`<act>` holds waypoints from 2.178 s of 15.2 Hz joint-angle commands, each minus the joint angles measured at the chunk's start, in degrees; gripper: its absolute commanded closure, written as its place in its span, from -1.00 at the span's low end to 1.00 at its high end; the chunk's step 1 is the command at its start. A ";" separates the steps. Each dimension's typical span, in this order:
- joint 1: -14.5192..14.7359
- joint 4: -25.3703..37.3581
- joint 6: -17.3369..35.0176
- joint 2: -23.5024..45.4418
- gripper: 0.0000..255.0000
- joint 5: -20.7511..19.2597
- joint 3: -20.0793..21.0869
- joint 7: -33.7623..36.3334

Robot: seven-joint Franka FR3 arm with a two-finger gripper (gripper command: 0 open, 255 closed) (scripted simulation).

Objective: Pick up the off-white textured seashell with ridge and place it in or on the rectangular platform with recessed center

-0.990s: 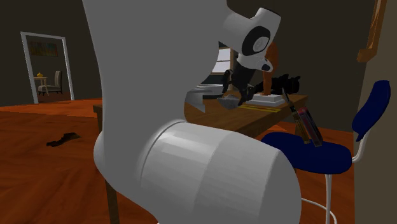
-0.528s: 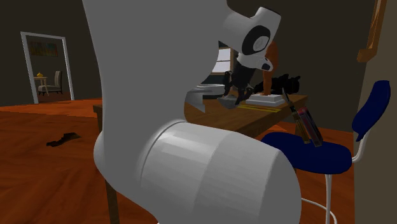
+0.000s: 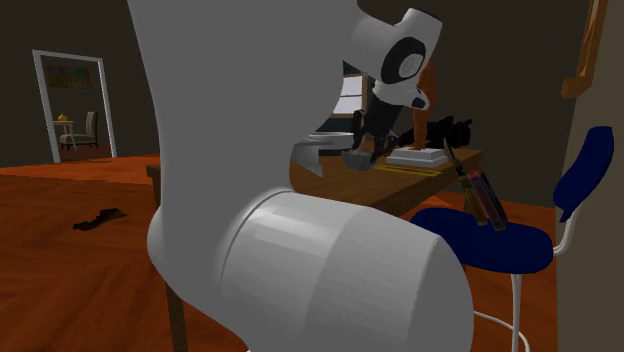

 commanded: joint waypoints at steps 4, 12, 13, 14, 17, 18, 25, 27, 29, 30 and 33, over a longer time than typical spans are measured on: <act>-0.30 2.30 -3.17 -1.09 1.00 -1.34 -0.14 2.00; -2.46 26.87 -31.95 16.61 -1.00 -3.02 -3.61 2.50; -2.31 26.21 -31.23 16.60 -1.00 -2.93 -3.43 2.43; -2.13 25.57 -30.51 16.60 -1.00 -2.84 -3.28 2.36; -1.56 23.74 -28.37 16.68 -1.00 -2.55 -2.85 2.13; -1.46 23.40 -27.97 16.71 -1.00 -2.49 -2.77 2.09; -1.46 23.41 -27.98 16.71 -1.00 -2.50 -2.77 2.09; -1.46 23.41 -27.98 16.71 1.00 -2.50 -2.77 2.09; -1.46 23.44 -27.98 16.73 1.00 -2.50 -2.77 2.09; -1.45 23.59 -28.03 16.81 1.00 -2.52 -2.76 2.16; -1.44 23.66 -28.07 16.84 1.00 -2.53 -2.75 2.19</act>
